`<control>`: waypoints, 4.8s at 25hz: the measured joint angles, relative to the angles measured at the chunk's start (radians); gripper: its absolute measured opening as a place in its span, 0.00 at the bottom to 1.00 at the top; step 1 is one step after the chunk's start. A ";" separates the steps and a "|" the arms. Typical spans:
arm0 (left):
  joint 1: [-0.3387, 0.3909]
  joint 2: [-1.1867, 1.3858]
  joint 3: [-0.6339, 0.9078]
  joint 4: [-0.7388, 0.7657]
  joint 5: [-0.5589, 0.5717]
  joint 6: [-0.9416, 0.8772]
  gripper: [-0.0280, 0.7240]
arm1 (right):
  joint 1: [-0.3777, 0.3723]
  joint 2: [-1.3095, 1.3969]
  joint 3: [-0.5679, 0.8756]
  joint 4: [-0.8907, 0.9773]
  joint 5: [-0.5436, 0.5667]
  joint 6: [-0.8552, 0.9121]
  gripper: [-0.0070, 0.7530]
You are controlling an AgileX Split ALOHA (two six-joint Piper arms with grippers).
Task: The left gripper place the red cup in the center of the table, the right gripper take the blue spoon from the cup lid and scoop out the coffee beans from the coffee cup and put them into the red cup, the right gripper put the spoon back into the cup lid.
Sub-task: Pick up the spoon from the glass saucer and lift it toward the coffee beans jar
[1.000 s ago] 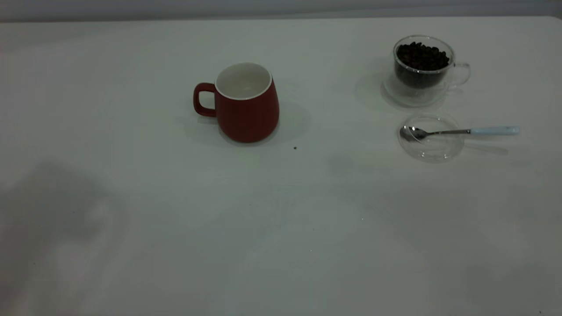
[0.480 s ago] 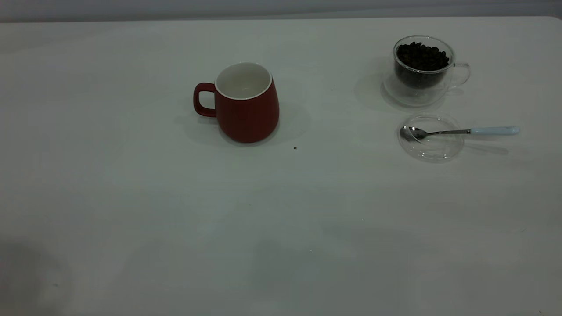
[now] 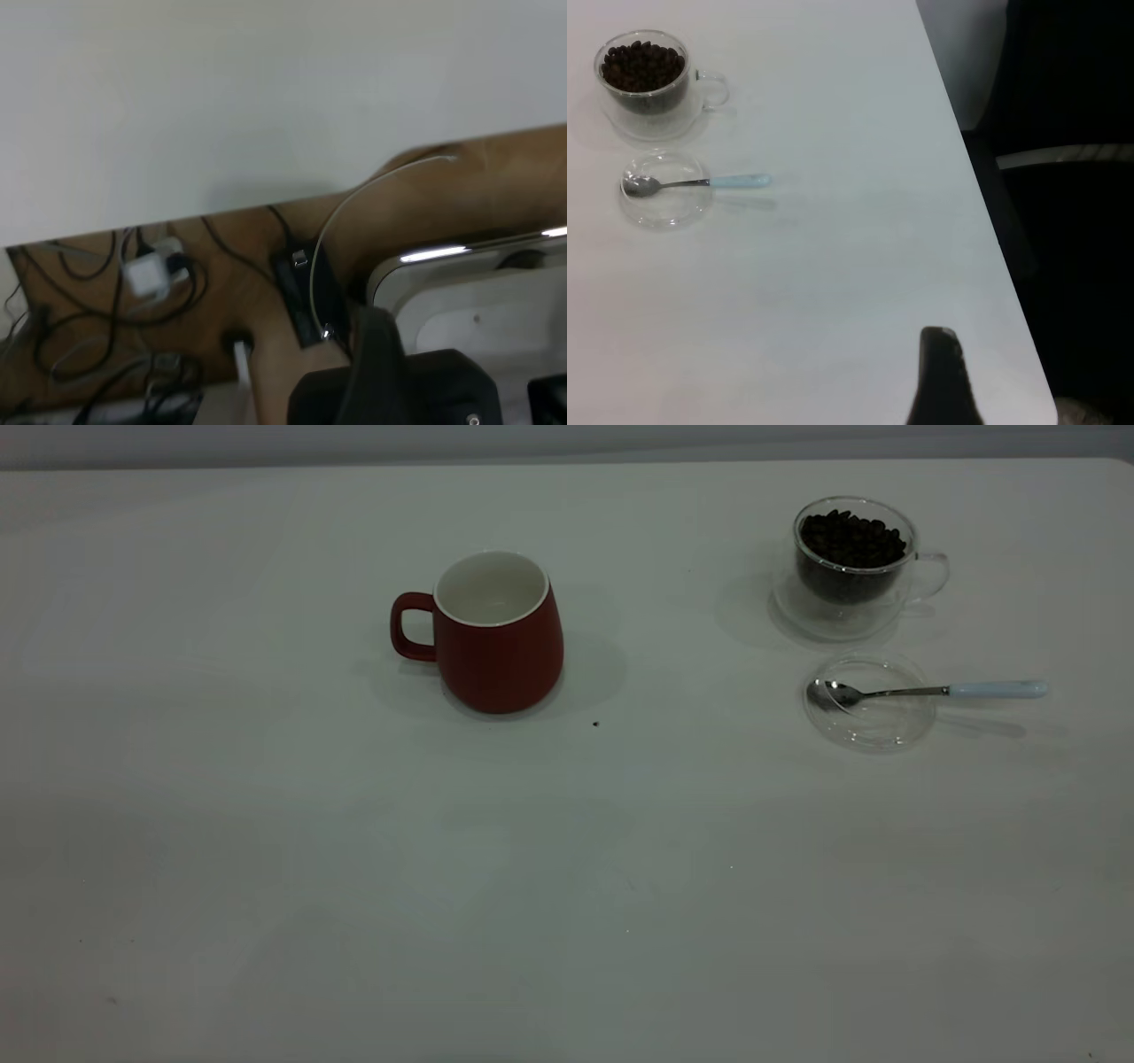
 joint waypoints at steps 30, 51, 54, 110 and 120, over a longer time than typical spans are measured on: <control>0.012 -0.429 0.042 -0.065 -0.026 -0.006 0.82 | 0.000 0.000 0.000 0.000 0.000 0.000 0.75; 0.392 -0.566 0.042 -0.067 -0.015 -0.007 0.82 | 0.000 0.000 0.000 0.000 0.000 0.000 0.75; 0.392 -0.566 0.042 -0.068 -0.015 -0.007 0.82 | 0.000 0.000 0.000 0.000 0.000 0.000 0.75; 0.275 -0.566 0.042 -0.068 -0.014 -0.007 0.82 | 0.000 0.584 -0.018 0.276 -0.540 -0.235 0.79; 0.275 -0.566 0.042 -0.068 -0.014 -0.007 0.82 | 0.015 1.329 -0.177 0.660 -0.791 -0.558 0.78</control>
